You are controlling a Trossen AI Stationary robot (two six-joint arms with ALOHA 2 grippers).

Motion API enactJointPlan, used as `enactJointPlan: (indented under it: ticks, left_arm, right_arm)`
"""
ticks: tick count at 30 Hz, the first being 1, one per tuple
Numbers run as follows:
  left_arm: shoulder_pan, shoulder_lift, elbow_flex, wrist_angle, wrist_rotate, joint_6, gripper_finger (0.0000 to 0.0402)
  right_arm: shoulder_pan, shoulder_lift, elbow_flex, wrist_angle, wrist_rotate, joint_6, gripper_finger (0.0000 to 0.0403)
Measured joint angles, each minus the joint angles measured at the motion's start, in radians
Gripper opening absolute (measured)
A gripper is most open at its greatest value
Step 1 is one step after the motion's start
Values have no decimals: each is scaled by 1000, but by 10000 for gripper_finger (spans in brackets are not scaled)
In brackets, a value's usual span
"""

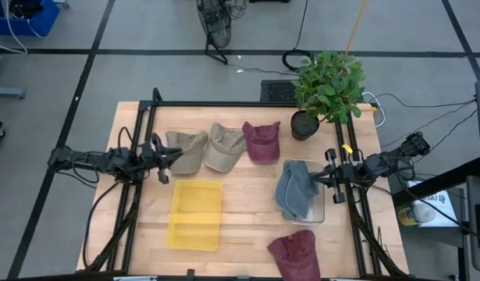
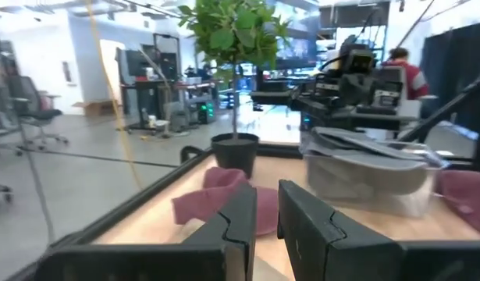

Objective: Pick & Place hat
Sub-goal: Put the left brown cap into the yellow bin

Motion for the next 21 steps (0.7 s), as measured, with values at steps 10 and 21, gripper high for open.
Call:
enactJointPlan:
  ticks: [10, 21]
  left_arm:
    - [0, 4, 0, 46, -64, 40, 60]
    - [0, 29, 0, 24, -80, -246, 60]
  right_arm:
    - [0, -2, -2, 15, 148, -27, 1]
    - [2, -3, -2, -18, 161, 20, 1]
